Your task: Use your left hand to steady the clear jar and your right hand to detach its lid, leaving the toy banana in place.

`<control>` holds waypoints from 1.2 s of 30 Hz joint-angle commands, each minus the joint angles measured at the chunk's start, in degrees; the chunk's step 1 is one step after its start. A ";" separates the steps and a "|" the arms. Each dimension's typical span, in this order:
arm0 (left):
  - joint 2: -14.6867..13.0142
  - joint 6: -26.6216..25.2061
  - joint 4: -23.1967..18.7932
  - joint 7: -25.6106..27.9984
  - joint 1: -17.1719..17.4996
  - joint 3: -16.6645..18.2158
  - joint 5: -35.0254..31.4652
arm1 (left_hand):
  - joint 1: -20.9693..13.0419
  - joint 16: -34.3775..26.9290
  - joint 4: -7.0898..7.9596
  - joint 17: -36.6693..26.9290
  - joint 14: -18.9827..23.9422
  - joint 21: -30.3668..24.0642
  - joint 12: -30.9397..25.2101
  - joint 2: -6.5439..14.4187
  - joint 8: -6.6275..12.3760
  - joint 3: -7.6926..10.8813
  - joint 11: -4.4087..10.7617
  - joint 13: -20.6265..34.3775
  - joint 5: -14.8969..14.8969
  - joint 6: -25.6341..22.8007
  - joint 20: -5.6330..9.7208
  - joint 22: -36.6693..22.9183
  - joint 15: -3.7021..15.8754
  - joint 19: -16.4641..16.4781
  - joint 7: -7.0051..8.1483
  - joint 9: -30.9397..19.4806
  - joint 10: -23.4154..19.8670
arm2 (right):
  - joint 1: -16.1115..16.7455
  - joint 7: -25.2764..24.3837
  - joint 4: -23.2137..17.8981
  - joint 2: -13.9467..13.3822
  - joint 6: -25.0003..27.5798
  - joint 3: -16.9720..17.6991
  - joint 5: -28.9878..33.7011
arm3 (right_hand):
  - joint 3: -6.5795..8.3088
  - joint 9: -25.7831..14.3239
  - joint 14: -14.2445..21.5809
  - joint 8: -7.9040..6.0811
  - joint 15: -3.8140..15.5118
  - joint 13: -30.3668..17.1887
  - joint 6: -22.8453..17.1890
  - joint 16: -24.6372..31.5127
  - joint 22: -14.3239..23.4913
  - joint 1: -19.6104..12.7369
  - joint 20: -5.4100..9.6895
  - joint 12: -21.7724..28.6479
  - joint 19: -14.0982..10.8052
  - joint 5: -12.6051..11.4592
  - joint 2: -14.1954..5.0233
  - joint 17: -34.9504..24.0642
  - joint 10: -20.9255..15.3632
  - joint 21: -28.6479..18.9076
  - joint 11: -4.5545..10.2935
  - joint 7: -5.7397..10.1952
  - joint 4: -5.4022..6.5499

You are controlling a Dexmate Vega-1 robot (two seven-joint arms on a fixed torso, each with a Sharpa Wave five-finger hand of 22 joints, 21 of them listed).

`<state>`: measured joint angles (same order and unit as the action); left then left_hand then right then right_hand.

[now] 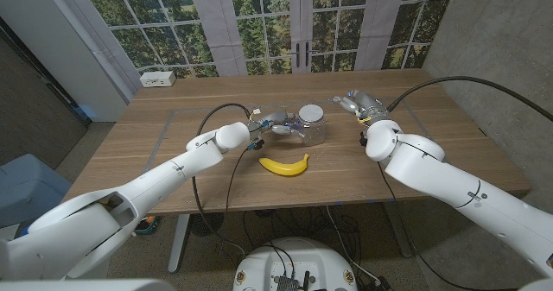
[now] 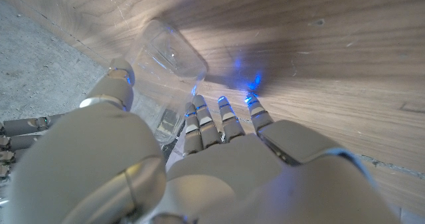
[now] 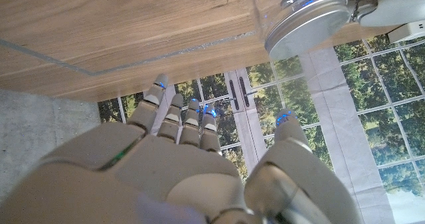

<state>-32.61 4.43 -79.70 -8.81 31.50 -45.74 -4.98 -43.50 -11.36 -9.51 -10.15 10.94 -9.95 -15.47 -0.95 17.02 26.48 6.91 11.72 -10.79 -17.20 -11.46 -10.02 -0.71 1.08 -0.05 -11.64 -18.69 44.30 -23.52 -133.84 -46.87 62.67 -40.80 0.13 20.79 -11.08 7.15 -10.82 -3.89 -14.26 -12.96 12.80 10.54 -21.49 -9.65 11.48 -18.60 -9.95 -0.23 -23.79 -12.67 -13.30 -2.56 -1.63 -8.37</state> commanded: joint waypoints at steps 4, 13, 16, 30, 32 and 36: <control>0.33 1.94 0.43 1.12 0.35 0.45 -0.23 | 0.45 0.18 0.08 -0.15 0.07 0.30 0.11 0.71 0.35 -0.27 0.49 0.19 -0.39 -2.27 -0.56 -0.16 1.25 -3.63 -0.09 -0.19 -1.46 | -4.88 3.36 -0.18 -1.16 0.21 -6.24 4.15 | -0.43 -0.09 -0.19 -0.39 0.44 -0.21 -0.17 -0.17 0.20 0.47 -0.40 0.45 0.18 -0.07 -0.04 -0.24 0.26 0.39 0.45 0.29 0.06; 0.33 1.17 0.60 -0.22 -0.06 0.00 -0.39 | 0.73 0.16 0.16 -0.16 -0.03 0.04 -0.15 0.79 0.56 -0.41 0.78 0.20 -0.34 -3.66 -0.75 -0.12 1.12 -4.83 -0.17 -0.16 -2.88 | -7.23 6.56 -0.32 -1.21 1.40 -8.59 5.88 | -0.51 -0.12 -0.87 -0.53 0.52 -0.35 -0.10 -0.25 0.19 0.37 -0.59 0.60 0.60 -0.15 -0.05 -0.24 0.29 0.68 0.52 0.27 -0.07; 0.38 1.29 1.00 -1.01 -0.32 -0.20 -0.17 | 0.85 0.19 0.19 -0.16 -0.18 -0.02 -0.19 0.79 0.59 -0.48 1.24 0.18 -0.32 -4.04 -0.76 -0.11 1.00 -5.09 0.09 -0.13 -3.22 | -7.05 6.71 -0.55 -1.24 1.28 -8.43 6.23 | -0.52 -0.12 -0.89 -0.55 0.44 -0.37 -0.07 -0.22 0.19 0.34 -0.65 0.65 0.58 -0.17 -0.06 -0.24 0.25 0.69 0.47 0.29 -0.09; 0.96 2.72 2.71 -1.90 -1.65 -1.46 -1.79 | 5.00 0.73 1.46 -0.30 -3.41 -0.01 1.74 0.31 -1.26 -2.27 1.18 -0.13 0.24 -3.91 -0.79 -0.12 -0.04 -9.23 1.14 0.52 -0.72 | -15.41 12.65 0.36 -0.34 7.69 -17.41 10.35 | -0.63 -0.14 -1.67 -0.34 0.14 -0.50 1.02 -0.31 0.18 -0.03 -0.89 0.29 0.96 -0.26 0.19 -0.19 1.61 0.95 0.23 0.76 -0.39; 1.05 3.25 3.06 -1.75 -1.78 -1.53 -2.03 | 5.37 0.75 1.55 -0.30 -3.68 0.05 1.85 0.32 -1.40 -2.39 1.10 -0.14 0.25 -3.93 -0.78 -0.12 -0.33 -9.76 1.13 0.56 -0.59 | -17.49 13.77 0.73 -0.09 9.00 -19.64 11.05 | -0.64 -0.14 -1.82 -0.30 0.10 -0.51 1.21 -0.35 0.17 -0.11 -0.94 0.23 0.95 -0.28 0.25 -0.18 1.85 0.96 0.13 0.88 -0.45; 1.20 3.74 3.48 -1.68 -1.92 -1.52 -2.13 | 5.81 0.73 1.64 -0.31 -3.91 0.07 1.99 0.38 -1.58 -2.53 1.04 -0.16 0.27 -3.99 -0.78 -0.13 -0.49 -10.38 1.30 0.60 -0.42 | -22.03 16.38 1.73 0.48 11.49 -24.25 11.78 | -0.67 -0.15 -2.04 -0.11 0.01 -0.55 2.01 -0.37 0.17 -0.31 -1.00 0.07 0.96 -0.35 0.40 -0.16 2.53 0.99 -0.05 1.24 -0.56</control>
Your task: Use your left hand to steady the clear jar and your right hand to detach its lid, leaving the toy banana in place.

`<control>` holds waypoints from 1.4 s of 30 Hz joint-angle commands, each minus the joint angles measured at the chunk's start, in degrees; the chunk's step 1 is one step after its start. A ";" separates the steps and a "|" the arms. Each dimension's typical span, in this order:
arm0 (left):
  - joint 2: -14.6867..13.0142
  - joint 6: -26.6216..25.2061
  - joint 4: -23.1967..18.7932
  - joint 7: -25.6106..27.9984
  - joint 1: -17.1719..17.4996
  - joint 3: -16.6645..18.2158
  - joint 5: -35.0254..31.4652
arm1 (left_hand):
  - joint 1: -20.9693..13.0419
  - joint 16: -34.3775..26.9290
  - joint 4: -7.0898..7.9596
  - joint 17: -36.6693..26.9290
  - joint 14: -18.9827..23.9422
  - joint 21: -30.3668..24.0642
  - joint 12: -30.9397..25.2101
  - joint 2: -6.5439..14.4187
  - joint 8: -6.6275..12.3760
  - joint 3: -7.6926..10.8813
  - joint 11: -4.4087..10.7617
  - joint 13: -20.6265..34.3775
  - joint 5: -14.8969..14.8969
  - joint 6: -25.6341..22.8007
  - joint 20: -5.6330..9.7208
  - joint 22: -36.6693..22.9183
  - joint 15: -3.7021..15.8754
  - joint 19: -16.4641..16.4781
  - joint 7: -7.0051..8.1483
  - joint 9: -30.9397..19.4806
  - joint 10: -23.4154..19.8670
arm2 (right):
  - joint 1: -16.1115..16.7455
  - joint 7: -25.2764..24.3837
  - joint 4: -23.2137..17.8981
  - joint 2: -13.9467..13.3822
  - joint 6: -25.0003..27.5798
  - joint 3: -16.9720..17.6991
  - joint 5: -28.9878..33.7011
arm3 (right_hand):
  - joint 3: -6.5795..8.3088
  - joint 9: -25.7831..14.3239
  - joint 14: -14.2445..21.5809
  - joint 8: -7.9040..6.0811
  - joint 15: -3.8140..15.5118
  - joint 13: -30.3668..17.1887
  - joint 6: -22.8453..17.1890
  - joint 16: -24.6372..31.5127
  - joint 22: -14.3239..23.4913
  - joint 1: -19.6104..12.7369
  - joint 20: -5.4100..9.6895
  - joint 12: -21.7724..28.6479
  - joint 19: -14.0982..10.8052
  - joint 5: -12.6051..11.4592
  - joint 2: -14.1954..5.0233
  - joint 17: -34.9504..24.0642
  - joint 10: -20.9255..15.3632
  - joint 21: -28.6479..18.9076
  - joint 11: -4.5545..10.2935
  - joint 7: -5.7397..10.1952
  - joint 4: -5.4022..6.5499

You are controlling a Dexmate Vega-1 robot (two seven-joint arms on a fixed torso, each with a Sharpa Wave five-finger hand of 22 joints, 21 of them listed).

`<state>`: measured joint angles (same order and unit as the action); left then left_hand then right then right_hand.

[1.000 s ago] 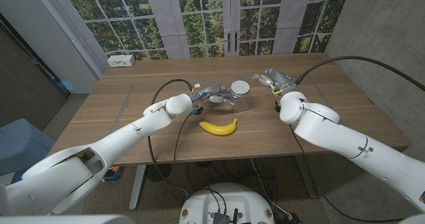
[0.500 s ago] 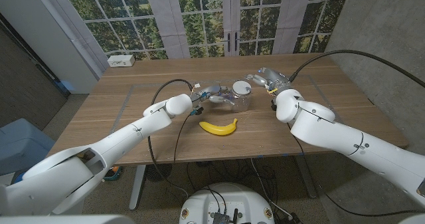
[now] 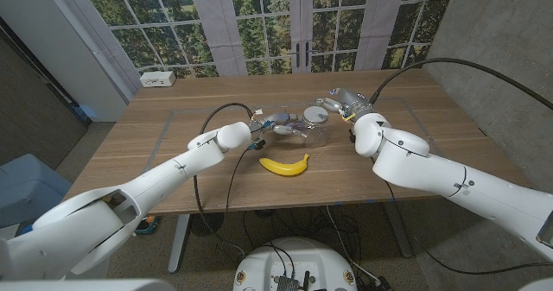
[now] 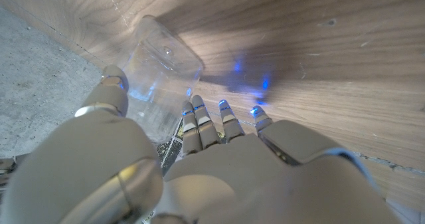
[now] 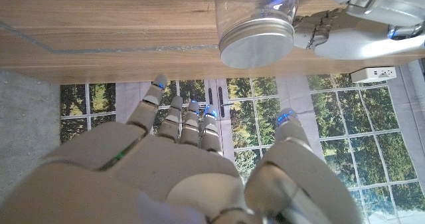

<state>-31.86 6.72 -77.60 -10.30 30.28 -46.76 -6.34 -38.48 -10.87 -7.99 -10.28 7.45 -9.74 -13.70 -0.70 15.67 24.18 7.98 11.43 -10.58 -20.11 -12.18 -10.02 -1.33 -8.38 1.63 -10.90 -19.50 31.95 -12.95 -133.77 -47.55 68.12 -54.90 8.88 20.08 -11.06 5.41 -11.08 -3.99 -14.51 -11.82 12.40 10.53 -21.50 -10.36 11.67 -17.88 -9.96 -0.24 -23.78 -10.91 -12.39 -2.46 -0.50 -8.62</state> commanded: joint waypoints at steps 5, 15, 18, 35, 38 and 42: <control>0.54 1.93 1.73 -0.02 -0.81 -0.45 -0.95 | 1.00 0.19 0.15 -0.18 -0.42 -0.16 0.29 0.17 -0.32 -0.28 0.01 0.12 0.06 -1.14 -0.07 -0.13 0.12 -1.16 -0.37 -0.13 0.47 | -13.41 7.61 2.49 1.80 7.95 -13.70 2.82 | 0.03 -0.17 -0.28 0.13 0.07 -0.32 1.09 0.09 0.17 -0.46 -0.34 -0.08 0.25 -0.40 0.49 -0.15 0.90 0.10 -0.15 0.25 -0.38; 0.73 2.34 2.40 0.01 -1.04 -0.44 -1.13 | 1.41 0.13 0.14 -0.15 -0.61 -0.26 0.32 0.36 -0.57 -0.33 -0.01 0.10 0.02 -1.30 -0.06 -0.14 0.04 -1.73 -0.27 -0.07 0.26 | -19.69 9.44 3.23 2.59 10.96 -19.89 1.19 | -0.15 -0.19 0.70 0.26 0.03 -0.41 2.07 0.59 0.17 -0.50 -0.31 0.21 -0.48 -0.48 0.73 -0.14 0.67 -0.14 -0.38 0.86 -0.33; 0.74 2.36 2.46 0.10 -1.04 -0.39 -1.16 | 1.49 0.10 0.11 -0.14 -0.64 -0.32 0.33 0.45 -0.65 -0.32 0.02 0.09 0.00 -1.37 -0.06 -0.14 0.07 -1.85 -0.26 -0.06 0.17 | -21.40 9.97 3.59 2.80 11.27 -21.31 0.17 | -0.20 -0.19 0.78 0.32 -0.13 -0.44 2.44 0.65 0.17 -0.53 -0.34 0.19 -0.61 -0.52 0.83 -0.13 0.84 -0.17 -0.45 1.24 -0.33; 1.11 3.54 3.88 -0.15 -1.71 -0.55 -1.27 | 1.78 0.04 -0.13 -0.09 -0.91 -0.59 0.38 0.81 -0.99 -0.23 0.21 0.05 -0.08 -1.82 -0.02 -0.14 0.16 -2.18 -0.43 -0.01 -0.22 | -26.98 11.37 5.86 4.41 11.86 -27.30 -0.24 | -0.42 -0.21 1.71 0.45 -0.19 -0.56 4.03 1.10 0.17 -0.76 -0.26 0.15 -1.49 -0.70 1.21 -0.13 1.56 -0.40 -0.80 1.80 -0.39; 1.18 3.70 4.14 -0.06 -1.85 -0.63 -1.48 | 1.81 0.03 -0.18 -0.09 -0.94 -0.61 0.36 0.85 -1.04 -0.21 0.18 0.05 -0.10 -1.88 -0.02 -0.14 0.19 -2.25 -0.43 0.00 -0.34 | -27.23 12.12 6.40 4.74 11.86 -27.62 0.35 | -0.43 -0.21 1.71 0.51 -0.12 -0.57 4.41 1.11 0.17 -0.92 -0.28 0.14 -1.63 -0.76 1.30 -0.13 1.70 -0.43 -0.80 1.83 -0.46; 1.33 4.12 4.57 0.15 -2.03 -0.73 -1.71 | 1.85 0.01 -0.24 -0.08 -0.95 -0.64 0.39 0.92 -1.12 -0.18 0.29 0.04 -0.11 -1.95 -0.02 -0.14 0.21 -2.34 -0.39 0.00 -0.37 | -27.23 12.90 7.31 5.35 11.86 -27.85 1.50 | -0.37 -0.21 2.55 0.38 0.23 -0.62 4.85 1.46 0.16 -1.49 -0.04 0.31 -2.31 -0.94 1.46 -0.11 1.55 -0.63 -0.76 2.03 -0.68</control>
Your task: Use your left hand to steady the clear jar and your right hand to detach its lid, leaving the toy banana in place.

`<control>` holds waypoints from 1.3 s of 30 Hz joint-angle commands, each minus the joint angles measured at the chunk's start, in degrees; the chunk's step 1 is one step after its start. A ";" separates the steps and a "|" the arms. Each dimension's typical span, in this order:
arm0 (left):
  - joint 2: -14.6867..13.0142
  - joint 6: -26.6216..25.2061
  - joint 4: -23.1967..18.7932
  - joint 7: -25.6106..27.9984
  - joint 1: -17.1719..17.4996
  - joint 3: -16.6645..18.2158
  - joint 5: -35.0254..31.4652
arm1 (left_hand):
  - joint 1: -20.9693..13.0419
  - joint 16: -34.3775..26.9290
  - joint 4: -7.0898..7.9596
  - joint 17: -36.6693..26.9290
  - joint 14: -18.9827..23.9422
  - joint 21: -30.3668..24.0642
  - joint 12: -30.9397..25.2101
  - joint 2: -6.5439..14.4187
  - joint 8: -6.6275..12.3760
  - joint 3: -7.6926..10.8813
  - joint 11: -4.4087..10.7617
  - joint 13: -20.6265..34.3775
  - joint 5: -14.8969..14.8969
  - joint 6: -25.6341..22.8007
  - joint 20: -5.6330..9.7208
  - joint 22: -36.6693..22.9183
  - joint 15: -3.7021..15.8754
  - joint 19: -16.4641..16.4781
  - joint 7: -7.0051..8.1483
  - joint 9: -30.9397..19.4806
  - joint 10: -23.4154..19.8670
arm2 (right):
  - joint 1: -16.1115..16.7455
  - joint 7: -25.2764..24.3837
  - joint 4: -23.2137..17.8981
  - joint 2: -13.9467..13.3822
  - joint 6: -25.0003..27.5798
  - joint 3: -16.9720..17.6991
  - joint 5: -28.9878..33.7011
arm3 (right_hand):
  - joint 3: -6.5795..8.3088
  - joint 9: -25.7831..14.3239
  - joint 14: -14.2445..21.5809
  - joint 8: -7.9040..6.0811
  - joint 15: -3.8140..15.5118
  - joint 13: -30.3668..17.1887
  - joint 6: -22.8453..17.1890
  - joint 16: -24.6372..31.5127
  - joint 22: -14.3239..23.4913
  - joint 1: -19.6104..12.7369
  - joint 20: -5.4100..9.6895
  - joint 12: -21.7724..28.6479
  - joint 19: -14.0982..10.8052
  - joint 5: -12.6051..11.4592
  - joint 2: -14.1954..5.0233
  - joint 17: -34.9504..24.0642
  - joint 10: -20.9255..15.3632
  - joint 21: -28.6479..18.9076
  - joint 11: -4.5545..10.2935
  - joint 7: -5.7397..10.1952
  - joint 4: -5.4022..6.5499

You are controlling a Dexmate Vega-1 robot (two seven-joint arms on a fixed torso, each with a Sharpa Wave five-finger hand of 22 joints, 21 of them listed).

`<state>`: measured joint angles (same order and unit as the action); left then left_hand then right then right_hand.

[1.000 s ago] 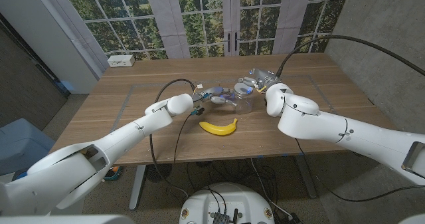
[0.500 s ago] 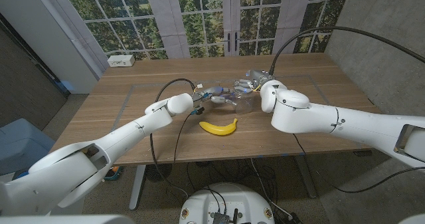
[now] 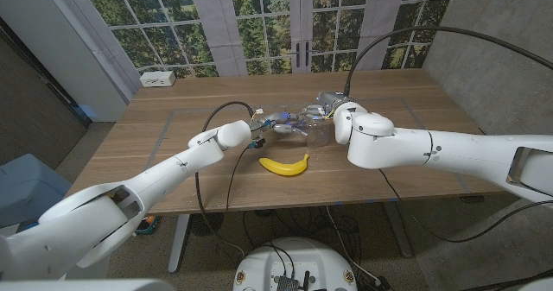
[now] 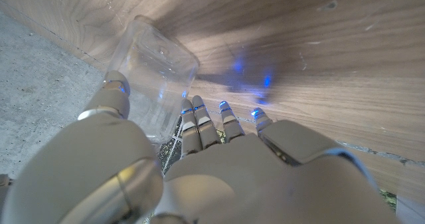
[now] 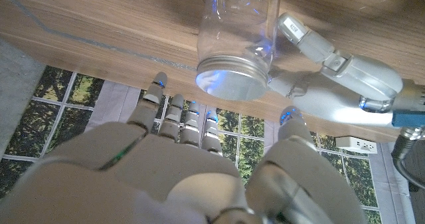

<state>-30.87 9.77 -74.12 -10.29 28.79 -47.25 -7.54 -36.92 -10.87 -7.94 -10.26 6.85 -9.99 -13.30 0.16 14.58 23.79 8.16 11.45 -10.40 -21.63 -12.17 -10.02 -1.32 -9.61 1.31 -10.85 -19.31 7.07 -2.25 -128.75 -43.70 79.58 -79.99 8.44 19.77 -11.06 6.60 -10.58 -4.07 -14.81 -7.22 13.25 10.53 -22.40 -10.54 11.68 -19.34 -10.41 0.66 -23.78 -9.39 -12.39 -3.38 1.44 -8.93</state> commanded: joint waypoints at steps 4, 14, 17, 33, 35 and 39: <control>0.47 1.62 1.49 0.44 -0.78 -0.46 -1.07 | 0.30 -0.02 -0.37 -0.09 -0.36 -0.42 0.07 0.13 -0.12 0.25 0.15 0.01 -0.31 -0.45 -0.03 -0.13 0.26 -1.19 0.06 -0.04 -0.49 | -1.94 2.16 3.29 2.04 0.41 -2.23 1.77 | 0.11 -0.22 2.99 -0.70 0.98 -0.41 -0.45 1.32 0.16 -1.49 0.35 0.82 -1.77 -0.73 0.52 -0.17 -0.94 -0.86 0.28 0.10 -0.51; 0.69 2.07 1.92 0.41 -1.02 -0.53 -1.26 | 0.31 -0.03 -0.57 -0.07 -0.52 -0.50 0.20 0.33 -0.38 0.37 0.18 0.00 -0.35 -0.51 -0.02 -0.12 0.25 -1.38 0.18 -0.03 -0.46 | -2.92 5.24 4.94 2.79 0.41 -4.40 5.51 | 0.66 -0.25 8.60 -1.98 3.07 -0.99 -3.46 4.01 0.25 -4.00 0.99 2.34 -5.50 -0.88 -0.32 -0.86 -4.42 -1.87 1.22 1.00 -0.58; 0.69 1.98 1.87 0.40 -1.00 -0.49 -1.24 | 0.33 -0.04 -0.64 -0.07 -0.54 -0.52 0.26 0.38 -0.48 0.40 0.11 0.00 -0.36 -0.51 -0.02 -0.12 0.19 -1.44 0.13 -0.03 -0.40 | -2.83 7.45 5.33 3.03 0.41 -4.73 7.88 | 1.26 -0.27 9.73 -2.56 3.74 -1.26 -5.09 4.72 0.31 -5.83 1.52 2.81 -6.93 -0.76 -0.95 -1.24 -5.57 -2.30 1.46 2.15 -0.86; 0.87 2.58 2.60 0.25 -1.20 -0.47 -1.02 | 0.53 -0.06 -0.82 -0.05 -0.74 -0.62 0.40 0.49 -0.90 0.46 0.27 -0.01 -0.36 -0.43 -0.02 -0.12 0.37 -1.62 -0.03 -0.03 -0.41 | -5.79 10.40 5.02 2.02 -2.34 -7.38 7.49 | 6.67 -0.36 10.44 -4.22 8.59 -2.97 -11.88 7.13 0.66 -23.99 5.95 3.73 -9.15 -0.66 -4.67 -3.76 -7.74 -2.92 7.48 8.23 -2.12; 0.92 2.63 2.70 0.17 -1.19 -0.42 -0.84 | 0.56 -0.05 -0.84 -0.05 -0.80 -0.64 0.42 0.50 -0.96 0.46 0.10 -0.02 -0.36 -0.41 -0.01 -0.12 0.38 -1.64 -0.05 -0.03 -0.41 | -6.07 10.78 4.60 0.85 -4.85 -7.21 6.66 | 6.92 -0.37 9.81 -4.19 9.31 -3.12 -12.18 7.11 0.66 -25.50 6.84 3.67 -8.46 -0.78 -4.86 -3.98 -7.57 -2.65 8.16 8.85 -2.07; 0.95 2.76 2.82 0.19 -1.19 -0.41 -0.78 | 0.62 -0.06 -0.88 -0.05 -0.82 -0.67 0.45 0.51 -1.04 0.47 0.00 -0.02 -0.36 -0.43 -0.01 -0.12 0.34 -1.65 -0.06 -0.03 -0.41 | -7.14 12.87 4.09 -0.49 -7.65 -7.75 6.39 | 7.89 -0.47 6.30 -4.00 11.34 -3.83 -13.64 6.77 0.59 -32.52 9.80 3.37 -5.31 -1.22 -6.32 -5.03 -6.72 -1.49 12.61 11.17 -1.86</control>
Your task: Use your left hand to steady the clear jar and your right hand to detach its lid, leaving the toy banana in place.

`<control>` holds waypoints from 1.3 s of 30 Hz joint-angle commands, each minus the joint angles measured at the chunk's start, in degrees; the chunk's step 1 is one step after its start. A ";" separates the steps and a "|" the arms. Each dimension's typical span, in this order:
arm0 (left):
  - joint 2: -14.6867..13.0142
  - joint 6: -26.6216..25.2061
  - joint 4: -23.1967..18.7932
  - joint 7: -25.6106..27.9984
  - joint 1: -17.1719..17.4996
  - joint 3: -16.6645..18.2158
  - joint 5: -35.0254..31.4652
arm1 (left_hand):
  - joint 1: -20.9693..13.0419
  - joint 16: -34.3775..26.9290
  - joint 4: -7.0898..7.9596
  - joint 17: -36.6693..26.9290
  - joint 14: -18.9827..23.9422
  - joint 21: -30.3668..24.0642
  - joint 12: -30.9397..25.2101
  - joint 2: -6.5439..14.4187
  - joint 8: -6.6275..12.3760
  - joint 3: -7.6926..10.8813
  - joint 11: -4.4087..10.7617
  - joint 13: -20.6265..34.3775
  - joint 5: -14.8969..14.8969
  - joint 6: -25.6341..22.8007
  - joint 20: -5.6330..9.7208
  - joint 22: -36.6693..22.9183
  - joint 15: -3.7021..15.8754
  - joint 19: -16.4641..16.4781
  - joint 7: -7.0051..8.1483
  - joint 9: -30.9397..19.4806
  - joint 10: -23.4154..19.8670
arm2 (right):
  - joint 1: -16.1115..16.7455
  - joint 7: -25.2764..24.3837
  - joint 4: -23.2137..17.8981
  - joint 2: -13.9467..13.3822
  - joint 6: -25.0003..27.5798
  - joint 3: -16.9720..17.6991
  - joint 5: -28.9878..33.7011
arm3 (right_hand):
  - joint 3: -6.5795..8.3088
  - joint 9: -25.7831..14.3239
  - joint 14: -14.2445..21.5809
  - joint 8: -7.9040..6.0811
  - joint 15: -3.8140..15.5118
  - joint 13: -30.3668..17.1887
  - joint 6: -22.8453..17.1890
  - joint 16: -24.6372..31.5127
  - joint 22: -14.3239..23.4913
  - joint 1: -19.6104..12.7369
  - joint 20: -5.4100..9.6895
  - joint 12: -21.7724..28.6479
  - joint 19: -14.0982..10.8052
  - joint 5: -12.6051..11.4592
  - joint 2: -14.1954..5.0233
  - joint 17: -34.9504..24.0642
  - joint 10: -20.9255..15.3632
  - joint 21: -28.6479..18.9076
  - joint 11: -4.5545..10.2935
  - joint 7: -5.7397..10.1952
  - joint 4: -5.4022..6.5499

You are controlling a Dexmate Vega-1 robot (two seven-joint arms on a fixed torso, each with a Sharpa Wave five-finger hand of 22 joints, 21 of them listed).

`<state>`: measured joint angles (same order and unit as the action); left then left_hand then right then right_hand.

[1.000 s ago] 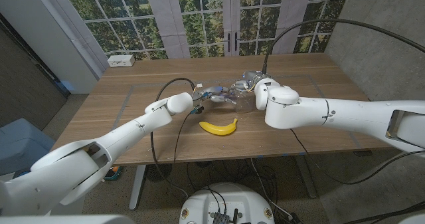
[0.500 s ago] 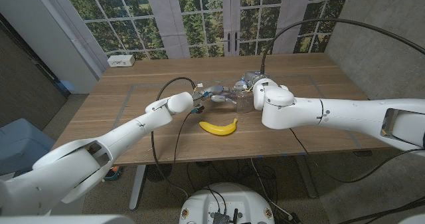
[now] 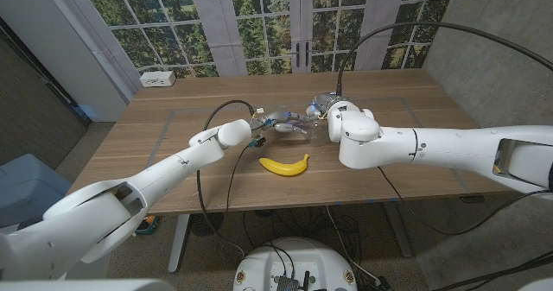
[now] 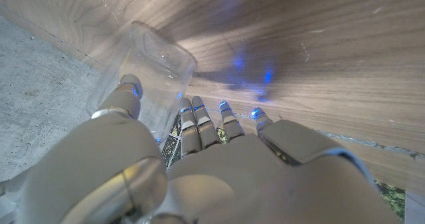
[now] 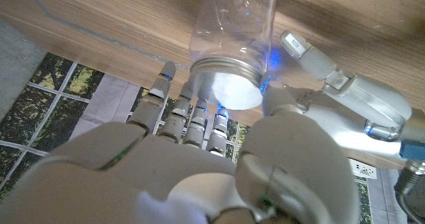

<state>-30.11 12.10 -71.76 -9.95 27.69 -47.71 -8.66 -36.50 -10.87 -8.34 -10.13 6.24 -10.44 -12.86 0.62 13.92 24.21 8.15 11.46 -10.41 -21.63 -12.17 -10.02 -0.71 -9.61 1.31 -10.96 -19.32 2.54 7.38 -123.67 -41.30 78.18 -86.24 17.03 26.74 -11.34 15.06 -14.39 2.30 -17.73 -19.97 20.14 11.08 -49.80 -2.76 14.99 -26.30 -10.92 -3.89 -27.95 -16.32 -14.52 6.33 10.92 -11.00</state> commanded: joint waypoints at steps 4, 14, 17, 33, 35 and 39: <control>0.24 0.47 0.54 -0.23 -0.10 0.08 0.50 | 0.30 -0.06 -0.51 -0.18 -0.25 -0.25 0.05 0.06 -0.50 0.04 -0.14 -0.02 -0.34 -0.44 -0.01 -0.12 -0.26 -1.67 -0.12 0.09 -0.41 | -3.57 5.56 -0.95 -2.92 -6.64 -2.15 -1.98 | 1.90 -0.43 -7.28 0.67 5.95 -1.80 -1.71 -0.83 0.01 -13.74 3.63 -0.89 5.51 -2.87 -4.83 -2.20 2.83 1.69 5.80 1.86 0.28; 0.35 0.85 0.83 -0.22 -0.25 0.03 0.49 | 0.47 -0.08 -0.55 -0.17 -0.32 -0.31 0.15 0.07 -0.68 0.03 -0.14 -0.02 -0.33 -0.44 0.00 -0.12 -0.24 -1.67 -0.05 0.09 -0.30 | -3.07 9.32 -0.43 -3.29 -9.05 0.48 -3.45 | 8.16 -0.89 -11.17 0.53 6.75 -2.10 -5.85 -3.51 0.34 -23.50 4.51 -0.87 11.34 -10.77 -7.21 -2.33 3.36 2.01 6.15 1.81 1.21; 0.35 0.82 0.74 -0.18 -0.17 0.11 0.62 | 0.59 -0.07 -0.59 -0.17 -0.40 -0.35 0.42 0.09 -0.98 0.03 0.13 -0.02 -0.33 -0.03 0.00 -0.12 -0.22 -1.67 0.17 0.08 0.26 | -1.96 8.84 -0.46 -3.51 -9.64 1.76 -3.07 | 9.72 -0.93 -8.85 0.63 8.94 -2.07 -6.52 -3.25 0.47 -24.94 5.63 -0.41 10.65 -12.58 -7.18 -2.06 1.88 1.25 6.17 1.81 1.15; -0.07 1.74 0.42 -1.86 -0.21 0.51 2.04 | 3.94 0.40 -1.01 -0.42 -6.16 -0.35 2.20 -2.88 -4.03 -0.93 -6.94 0.25 0.13 19.08 -0.09 -0.20 -3.64 -3.28 -2.05 -0.11 15.33 | 9.05 0.80 -0.47 -3.63 -11.71 12.08 0.37 | -4.16 -1.39 10.12 0.58 8.94 -3.73 -5.30 8.75 2.53 -16.35 6.95 1.90 -6.51 -7.76 -4.90 -9.71 -5.04 -11.08 2.83 -2.96 3.55; 0.01 2.66 0.89 -2.47 -0.35 0.53 2.56 | 4.19 0.44 -1.06 -0.43 -6.74 -0.34 2.25 -3.39 -4.04 -1.09 -7.41 0.27 0.18 20.51 -0.09 -0.20 -3.86 -3.53 -2.13 -0.11 16.55 | 10.96 -0.92 -0.05 -3.03 -11.75 13.90 0.47 | -5.16 -1.50 12.71 -0.03 8.62 -4.15 -6.76 10.13 2.85 -15.01 6.43 2.59 -8.54 -6.97 -4.75 -10.43 -6.55 -12.69 1.68 -3.93 4.01; -0.04 3.35 0.98 -3.74 -0.57 0.49 3.17 | 4.46 0.37 -1.19 -0.46 -7.31 -0.36 2.26 -4.38 -3.97 -1.38 -7.86 0.29 0.23 22.81 -0.07 -0.22 -4.06 -3.81 -2.22 -0.11 18.36 | 13.95 -3.70 0.34 -1.96 -11.76 16.92 0.53 | -6.34 -1.79 16.76 -1.02 7.66 -5.09 -9.01 11.67 3.74 -12.42 5.33 3.77 -11.96 -5.64 -4.86 -11.17 -9.17 -15.95 -0.20 -6.69 4.95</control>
<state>-30.03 13.39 -71.30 -10.67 27.56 -47.34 -7.44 -31.90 -10.59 -9.39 -10.28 -0.41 -10.43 -10.58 -2.79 9.92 23.20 0.51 11.61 -10.41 0.00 -12.17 -10.02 -4.48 -9.60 -0.77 -10.87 -1.94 7.42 10.29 -124.34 -45.11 67.05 -78.08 16.21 20.99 -12.45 18.69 -14.44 -8.41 -19.90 -27.28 30.75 14.34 -67.25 -1.04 16.26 -32.39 -17.17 -4.88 -31.08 -21.91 -28.71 5.03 5.78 -6.54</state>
